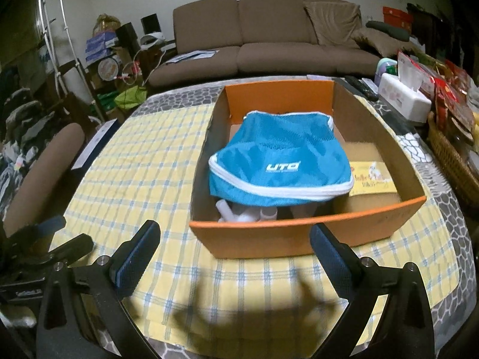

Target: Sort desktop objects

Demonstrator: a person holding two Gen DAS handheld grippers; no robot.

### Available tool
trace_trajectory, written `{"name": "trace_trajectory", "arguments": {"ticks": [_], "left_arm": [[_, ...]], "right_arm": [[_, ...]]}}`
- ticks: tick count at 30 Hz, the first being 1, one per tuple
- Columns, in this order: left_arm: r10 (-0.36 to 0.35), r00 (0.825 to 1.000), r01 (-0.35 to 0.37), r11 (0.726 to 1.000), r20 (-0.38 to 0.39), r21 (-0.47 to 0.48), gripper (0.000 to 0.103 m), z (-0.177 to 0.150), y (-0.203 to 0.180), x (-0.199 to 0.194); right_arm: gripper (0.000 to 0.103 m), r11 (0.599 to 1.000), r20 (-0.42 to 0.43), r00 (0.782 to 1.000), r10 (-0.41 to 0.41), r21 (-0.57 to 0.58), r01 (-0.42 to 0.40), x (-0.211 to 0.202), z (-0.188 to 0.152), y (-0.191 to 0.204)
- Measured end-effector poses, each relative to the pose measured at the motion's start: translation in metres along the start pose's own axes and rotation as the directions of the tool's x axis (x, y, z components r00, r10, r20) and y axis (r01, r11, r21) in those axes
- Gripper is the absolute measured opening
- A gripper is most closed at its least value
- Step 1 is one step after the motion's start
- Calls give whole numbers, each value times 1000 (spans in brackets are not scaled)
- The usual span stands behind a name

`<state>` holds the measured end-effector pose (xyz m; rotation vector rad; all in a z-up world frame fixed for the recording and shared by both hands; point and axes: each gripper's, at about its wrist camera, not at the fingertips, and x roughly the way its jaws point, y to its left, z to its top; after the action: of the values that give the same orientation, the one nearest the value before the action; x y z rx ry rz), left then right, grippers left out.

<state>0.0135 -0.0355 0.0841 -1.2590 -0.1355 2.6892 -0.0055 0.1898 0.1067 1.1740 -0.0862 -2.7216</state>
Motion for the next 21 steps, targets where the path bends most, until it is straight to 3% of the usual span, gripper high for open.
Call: {"name": "trace_trajectory", "arguments": {"ticks": [5, 14, 21], "left_arm": [[10, 1000, -10, 1000, 2, -7, 103, -10, -2, 8], [10, 997, -14, 999, -83, -45, 103, -37, -10, 42], [16, 996, -21, 998, -92, -55, 103, -42, -21, 51]], "right_arm": [[101, 999, -27, 999, -27, -20, 27, 10, -11, 5], [101, 997, -102, 992, -73, -17, 71, 40, -35, 1], [101, 986, -90, 984, -151, -86, 143, 54, -39, -12]]}}
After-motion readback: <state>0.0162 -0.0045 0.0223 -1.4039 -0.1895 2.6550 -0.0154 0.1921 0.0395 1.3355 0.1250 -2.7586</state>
